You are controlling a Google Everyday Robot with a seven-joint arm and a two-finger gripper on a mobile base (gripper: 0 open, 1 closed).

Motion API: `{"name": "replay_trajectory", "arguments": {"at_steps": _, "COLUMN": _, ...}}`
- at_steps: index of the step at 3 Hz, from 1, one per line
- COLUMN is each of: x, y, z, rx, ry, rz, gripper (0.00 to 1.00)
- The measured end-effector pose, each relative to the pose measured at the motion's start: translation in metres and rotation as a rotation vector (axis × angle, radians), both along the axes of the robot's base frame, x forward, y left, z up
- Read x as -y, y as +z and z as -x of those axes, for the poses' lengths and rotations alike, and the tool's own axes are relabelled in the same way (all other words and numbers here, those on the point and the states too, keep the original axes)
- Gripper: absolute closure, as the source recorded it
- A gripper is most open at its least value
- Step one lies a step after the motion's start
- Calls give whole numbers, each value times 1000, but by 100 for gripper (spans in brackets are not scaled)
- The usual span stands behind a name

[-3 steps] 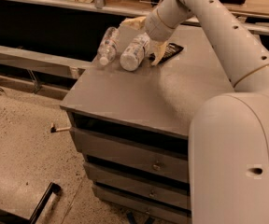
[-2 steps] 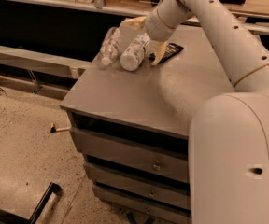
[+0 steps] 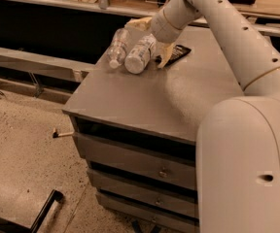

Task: Move blue plastic bottle near water bottle

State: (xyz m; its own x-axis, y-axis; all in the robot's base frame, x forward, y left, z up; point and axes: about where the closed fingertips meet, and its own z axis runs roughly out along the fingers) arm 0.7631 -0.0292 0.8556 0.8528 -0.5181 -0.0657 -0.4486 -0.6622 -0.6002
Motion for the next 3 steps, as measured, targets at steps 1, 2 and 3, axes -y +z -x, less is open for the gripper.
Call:
{"name": "replay_trajectory", "arguments": {"at_steps": 1, "x": 0, "y": 1, "z": 0, "rx": 0, "ry": 0, "rz": 0, "gripper": 20}}
{"name": "replay_trajectory", "arguments": {"at_steps": 2, "x": 0, "y": 3, "z": 0, "rx": 0, "ry": 0, "rz": 0, "gripper": 0}}
{"name": "replay_trajectory", "arguments": {"at_steps": 3, "x": 0, "y": 3, "z": 0, "rx": 0, "ry": 0, "rz": 0, "gripper": 0}}
